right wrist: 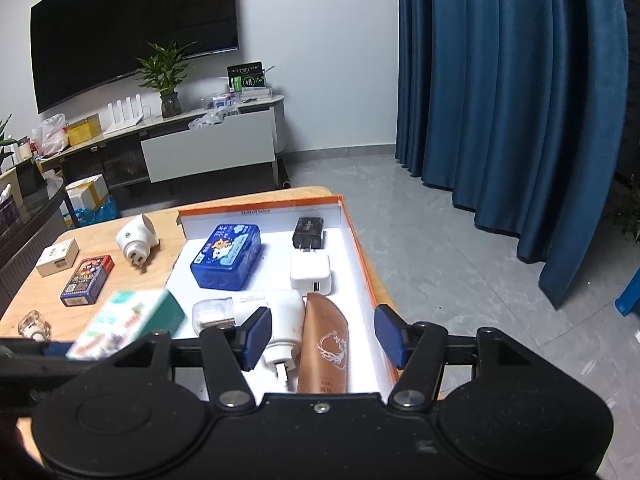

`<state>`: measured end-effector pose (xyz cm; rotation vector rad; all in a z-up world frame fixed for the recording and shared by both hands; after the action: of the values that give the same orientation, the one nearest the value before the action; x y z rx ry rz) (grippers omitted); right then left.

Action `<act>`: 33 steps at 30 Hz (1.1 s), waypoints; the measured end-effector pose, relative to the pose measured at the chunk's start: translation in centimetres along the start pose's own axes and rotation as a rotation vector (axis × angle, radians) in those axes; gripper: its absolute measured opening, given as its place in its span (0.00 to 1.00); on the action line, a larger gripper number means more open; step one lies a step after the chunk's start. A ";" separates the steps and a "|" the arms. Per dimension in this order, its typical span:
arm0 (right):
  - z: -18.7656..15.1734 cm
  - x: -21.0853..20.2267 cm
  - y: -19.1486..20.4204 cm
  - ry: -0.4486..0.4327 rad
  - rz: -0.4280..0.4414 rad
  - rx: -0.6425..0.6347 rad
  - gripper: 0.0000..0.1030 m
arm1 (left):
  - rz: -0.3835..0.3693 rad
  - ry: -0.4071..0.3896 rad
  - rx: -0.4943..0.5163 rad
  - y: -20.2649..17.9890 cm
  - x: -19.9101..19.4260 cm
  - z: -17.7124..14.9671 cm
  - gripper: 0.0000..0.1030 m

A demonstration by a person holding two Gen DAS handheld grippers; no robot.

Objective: Organize rigid objects
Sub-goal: 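Release the brown tube with the right gripper while the left releases the bandage box, then withdraw both tools toward the glass bottle and playing-card box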

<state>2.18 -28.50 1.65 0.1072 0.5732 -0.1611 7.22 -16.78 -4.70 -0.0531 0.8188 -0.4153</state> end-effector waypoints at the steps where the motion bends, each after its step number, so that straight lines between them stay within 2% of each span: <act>1: 0.1 -0.1 0.1 -0.002 0.001 -0.004 0.69 | -0.009 0.009 -0.003 -0.1 0.1 -0.1 0.70; 3: 0.2 -0.3 0.2 -0.005 0.002 -0.012 0.70 | -0.007 0.009 -0.006 0.0 0.0 -0.3 0.80; 8: 0.7 -0.4 1.3 -0.008 0.021 -0.027 0.74 | 0.012 -0.023 -0.014 0.6 -1.0 0.4 0.85; 17: 1.6 -0.1 5.0 -0.004 0.083 -0.094 0.82 | 0.116 -0.057 -0.050 5.1 -3.1 0.8 0.89; 33: 0.7 1.0 14.5 0.043 0.238 -0.240 0.85 | 0.301 -0.085 -0.204 16.3 -7.0 -1.3 0.91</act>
<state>6.01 -14.45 2.48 -0.0548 0.6139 0.1417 7.51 0.97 -4.06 -0.1345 0.7690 -0.0449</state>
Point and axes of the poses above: each gripper's, at about its wrist camera, not at the fingertips, and x roughly the way its jaws point, y to its left, z to its top, the point moved 8 cm from there along x, roughly the way its jaws point, and after that the axes turned 1 degree about x, right-handed, at the moved point
